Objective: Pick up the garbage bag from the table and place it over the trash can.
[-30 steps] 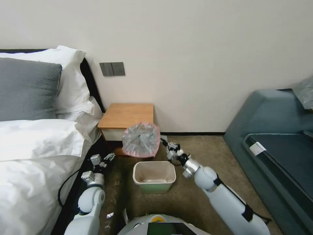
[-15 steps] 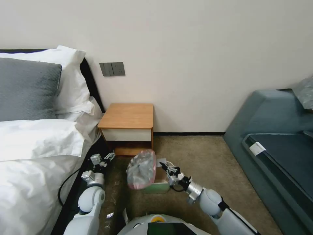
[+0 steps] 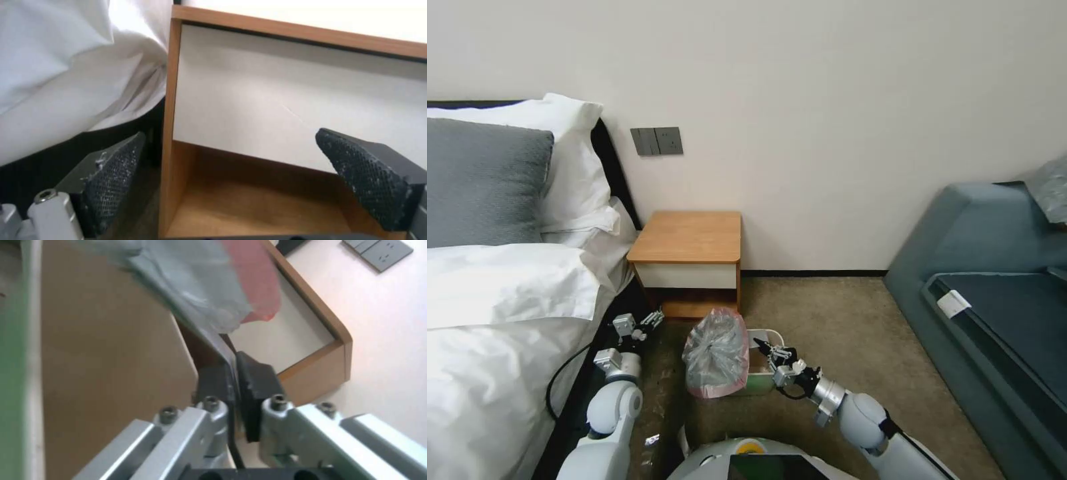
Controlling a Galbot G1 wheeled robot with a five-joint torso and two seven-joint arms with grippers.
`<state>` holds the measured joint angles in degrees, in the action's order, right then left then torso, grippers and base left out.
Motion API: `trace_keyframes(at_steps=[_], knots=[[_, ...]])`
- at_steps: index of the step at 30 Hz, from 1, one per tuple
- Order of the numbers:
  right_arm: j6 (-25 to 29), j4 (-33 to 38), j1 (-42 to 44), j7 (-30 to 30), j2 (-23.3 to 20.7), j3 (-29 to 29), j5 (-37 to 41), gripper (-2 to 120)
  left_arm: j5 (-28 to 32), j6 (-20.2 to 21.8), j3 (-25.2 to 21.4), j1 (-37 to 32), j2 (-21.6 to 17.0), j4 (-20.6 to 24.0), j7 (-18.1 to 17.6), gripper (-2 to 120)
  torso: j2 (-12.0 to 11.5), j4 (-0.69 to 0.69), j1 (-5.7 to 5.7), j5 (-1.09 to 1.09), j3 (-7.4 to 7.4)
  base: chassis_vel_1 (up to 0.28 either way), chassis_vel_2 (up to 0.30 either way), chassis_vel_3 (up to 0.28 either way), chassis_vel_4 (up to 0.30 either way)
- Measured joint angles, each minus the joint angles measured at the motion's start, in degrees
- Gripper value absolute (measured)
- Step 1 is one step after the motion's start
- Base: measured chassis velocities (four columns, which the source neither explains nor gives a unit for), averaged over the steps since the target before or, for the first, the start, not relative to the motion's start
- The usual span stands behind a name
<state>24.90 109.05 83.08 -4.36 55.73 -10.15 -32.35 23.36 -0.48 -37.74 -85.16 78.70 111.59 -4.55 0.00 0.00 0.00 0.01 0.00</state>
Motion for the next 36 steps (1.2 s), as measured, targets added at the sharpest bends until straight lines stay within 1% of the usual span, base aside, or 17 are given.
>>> trace_keyframes(at_steps=[1, 2, 3, 5, 6, 7, 8, 11, 12, 16, 17, 20, 21, 23, 25, 28, 36], knots=[[-0.2, 0.2, 0.1, -0.3, -0.3, 0.0, 0.9, 12, 0.0, 0.0, 0.1, 0.0, 0.0, 0.1, 0.0, 98, 0.0, 0.0, 0.0, 0.0, 0.0, 0.0, 0.0, 0.0, 0.0], [-1.0, 0.8, 0.2, -1.1, -1.0, -0.2, 2.6, 18, 0.0, 0.0, 0.2, 0.1, 0.0, 0.2, 0.0, 98, 0.0, 0.0, 0.0, 0.0, 0.0, 0.0, 0.0, 0.0, 0.0], [-1.0, 0.8, 0.2, -1.1, -1.0, -0.2, 2.6, 18, 0.0, 0.0, 0.2, 0.1, 0.0, 0.2, 0.0, 98, 0.0, 0.0, 0.0, 0.0, 0.0, 0.0, 0.0, 0.0, 0.0], [-1.7, 1.6, 0.5, -3.5, -2.7, -1.3, 5.6, 28, -0.1, 0.1, 0.6, 0.1, -0.1, 0.5, 0.0, 98, 0.0, 0.0, 0.0, -0.01, 0.0, 0.0, 0.0, 0.0, 0.0], [-1.8, 1.8, 0.6, -4.2, -3.3, -1.7, 6.4, 30, -0.1, 0.2, 0.7, 0.1, -0.1, 0.5, 0.0, 98, 0.0, 0.0, 0.0, -0.01, 0.0, 0.0, 0.0, 0.0, 0.0], [-2.0, 2.3, 1.0, -5.6, -4.4, -2.6, 8.2, 37, -0.4, 0.2, 1.0, -0.2, -0.3, 0.6, 0.0, 98, 0.0, 0.0, 0.0, -0.01, 0.0, 0.0, 0.0, 0.0, 0.0], [-2.0, 2.3, 1.0, -5.6, -4.4, -2.6, 8.2, 37, -0.4, 0.2, 1.0, -0.2, -0.3, 0.6, 0.0, 98, 0.0, 0.0, 0.0, -0.01, 0.0, 0.0, 0.0, 0.0, 0.0], [-2.5, 3.2, 2.2, -7.5, -7.7, -5.0, 12.5, 50, -0.8, 0.0, 1.4, -1.1, -0.9, 0.6, 0.1, 98, 0.0, 0.0, 0.0, -0.03, 0.0, 0.0, 0.0, 0.0, 0.0], [-2.5, 3.2, 2.2, -7.5, -7.7, -5.0, 12.5, 50, -0.8, 0.0, 1.4, -1.1, -0.9, 0.6, 0.1, 98, 0.0, 0.0, 0.0, -0.03, 0.0, 0.0, 0.0, 0.0, 0.0], [-2.4, 4.6, 4.1, -9.2, -11.7, -7.7, 18.3, 71, -1.1, -0.1, 1.8, -2.5, -1.8, 1.5, 0.4, 99, 0.0, -0.01, 0.0, -0.02, 0.0, 0.0, 0.0, 0.0, 0.0], [-2.4, 4.6, 4.1, -9.2, -11.7, -7.7, 18.3, 71, -1.1, -0.1, 1.8, -2.5, -1.8, 1.5, 0.4, 99, 0.0, -0.01, 0.0, -0.02, 0.0, 0.0, 0.0, 0.0, 0.0], [-2.3, 5.1, 4.3, -9.6, -12.3, -8.1, 19.6, 82, -1.3, -0.1, 2.1, -3.1, -2.0, 2.2, 0.5, 99, 0.0, 0.0, 0.0, 0.0, 0.0, 0.0, 0.0, 0.0, 0.0], [-2.3, 5.1, 4.3, -9.6, -12.3, -8.1, 19.6, 82, -1.3, -0.1, 2.1, -3.1, -2.0, 2.2, 0.5, 99, 0.0, 0.0, 0.0, 0.0, 0.0, 0.0, 0.0, 0.0, 0.0], [-3.1, 5.6, 3.6, -9.7, -11.8, -7.5, 20.5, 94, -1.5, -0.1, 2.5, -3.4, -2.0, 2.6, 0.5, 99, 0.0, 0.0, 0.0, -0.01, 0.0, 0.0, 0.0, 0.0, 0.0], [-4.3, 5.8, 2.6, -9.9, -10.6, -6.3, 20.2, 99, -1.7, -0.1, 2.9, -3.5, -2.0, 2.9, 0.5, 99, 0.0, 0.0, 0.0, 0.01, 0.0, 0.0, 0.0, 0.0, 0.0], [-4.6, 6.1, 2.3, -10.2, -10.1, -5.8, 19.9, 100, -1.9, -0.1, 3.1, -3.9, -2.0, 3.3, 0.5, 99, 0.0, 0.0, 0.0, 0.01, 0.0, 0.0, 0.0, 0.0, 0.0], [-5.0, 8.9, 3.3, -10.0, -13.1, -8.3, 22.6, 100, -1.8, 0.6, 4.5, -6.3, -3.3, 6.3, 0.6, 99, 0.0, 0.0, 0.0, -0.02, 0.0, 0.0, 0.0, 0.0, 0.0]])
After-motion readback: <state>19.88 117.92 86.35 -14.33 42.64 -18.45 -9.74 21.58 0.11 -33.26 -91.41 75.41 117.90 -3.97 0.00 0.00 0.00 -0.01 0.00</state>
